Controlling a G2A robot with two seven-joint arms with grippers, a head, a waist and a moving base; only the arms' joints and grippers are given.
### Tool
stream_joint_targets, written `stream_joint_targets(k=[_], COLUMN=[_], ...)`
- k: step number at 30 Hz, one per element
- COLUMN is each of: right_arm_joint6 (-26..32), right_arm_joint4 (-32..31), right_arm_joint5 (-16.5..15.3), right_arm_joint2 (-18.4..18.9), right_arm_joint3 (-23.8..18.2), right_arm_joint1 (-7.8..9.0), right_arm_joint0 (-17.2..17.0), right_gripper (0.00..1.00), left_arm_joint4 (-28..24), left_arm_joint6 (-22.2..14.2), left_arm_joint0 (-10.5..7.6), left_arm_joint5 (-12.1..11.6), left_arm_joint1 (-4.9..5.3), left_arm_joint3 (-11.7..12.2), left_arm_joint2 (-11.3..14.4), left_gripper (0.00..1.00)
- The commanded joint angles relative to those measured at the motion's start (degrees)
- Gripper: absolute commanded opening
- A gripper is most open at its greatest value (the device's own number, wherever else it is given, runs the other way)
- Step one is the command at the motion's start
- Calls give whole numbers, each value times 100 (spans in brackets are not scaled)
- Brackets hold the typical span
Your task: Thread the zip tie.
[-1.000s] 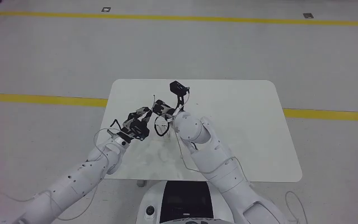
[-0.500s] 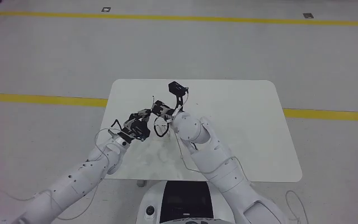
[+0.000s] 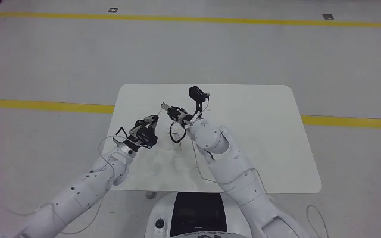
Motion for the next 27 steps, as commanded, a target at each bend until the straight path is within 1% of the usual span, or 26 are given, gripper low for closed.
stream_joint_targets(k=[1,3,27], right_arm_joint6=[-55,-55,-55], right_arm_joint4=[63,63,63], right_arm_joint5=[41,41,41], right_arm_joint2=[42,42,42], right_arm_joint3=[24,24,24], right_arm_joint1=[6,6,6], right_arm_joint0=[-15,-15,-15], right_gripper=[100,100,100], left_arm_joint4=[45,45,45], left_arm_joint6=[36,129,129], left_arm_joint0=[51,85,85], left_arm_joint5=[-53,-64,-64], left_arm_joint1=[-14,-26,-26], left_arm_joint3=[-18,-29,-29], left_arm_joint2=[3,17,17], left_gripper=[0,0,0])
